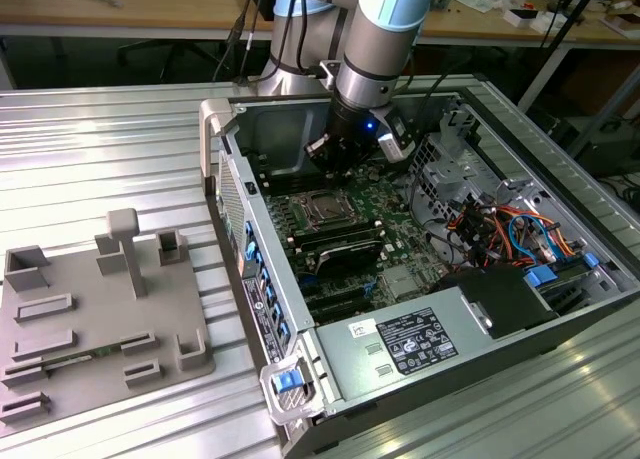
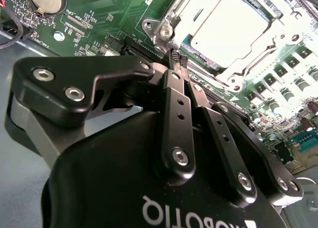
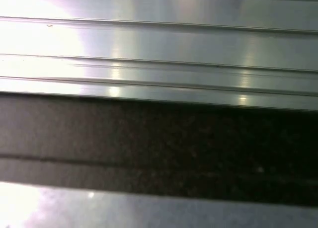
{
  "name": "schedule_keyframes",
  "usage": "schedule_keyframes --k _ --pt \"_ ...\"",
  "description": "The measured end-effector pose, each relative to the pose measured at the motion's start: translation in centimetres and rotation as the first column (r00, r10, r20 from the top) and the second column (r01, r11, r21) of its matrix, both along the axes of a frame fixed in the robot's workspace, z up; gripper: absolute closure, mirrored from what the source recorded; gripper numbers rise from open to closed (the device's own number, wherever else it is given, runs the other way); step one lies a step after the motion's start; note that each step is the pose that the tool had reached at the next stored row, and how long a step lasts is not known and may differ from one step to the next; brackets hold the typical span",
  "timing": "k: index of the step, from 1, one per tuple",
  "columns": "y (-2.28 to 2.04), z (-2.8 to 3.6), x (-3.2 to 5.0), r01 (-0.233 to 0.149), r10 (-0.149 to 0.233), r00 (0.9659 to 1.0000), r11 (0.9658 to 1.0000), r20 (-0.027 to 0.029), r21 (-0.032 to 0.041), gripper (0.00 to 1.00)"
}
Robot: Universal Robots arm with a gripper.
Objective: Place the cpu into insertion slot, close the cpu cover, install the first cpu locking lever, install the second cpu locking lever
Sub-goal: 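Install the first cpu locking lever, then install the second cpu locking lever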
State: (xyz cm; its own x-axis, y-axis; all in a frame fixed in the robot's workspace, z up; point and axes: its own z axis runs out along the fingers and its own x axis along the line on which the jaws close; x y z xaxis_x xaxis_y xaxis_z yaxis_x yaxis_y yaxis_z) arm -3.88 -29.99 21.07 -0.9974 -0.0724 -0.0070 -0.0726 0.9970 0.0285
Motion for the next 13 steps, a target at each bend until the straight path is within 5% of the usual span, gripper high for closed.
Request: schedule_keyframes --k 13 --pt "-0.02 0.0 0.0 0.0 0.0 1.0 1.0 0.0 0.0001 0.89"
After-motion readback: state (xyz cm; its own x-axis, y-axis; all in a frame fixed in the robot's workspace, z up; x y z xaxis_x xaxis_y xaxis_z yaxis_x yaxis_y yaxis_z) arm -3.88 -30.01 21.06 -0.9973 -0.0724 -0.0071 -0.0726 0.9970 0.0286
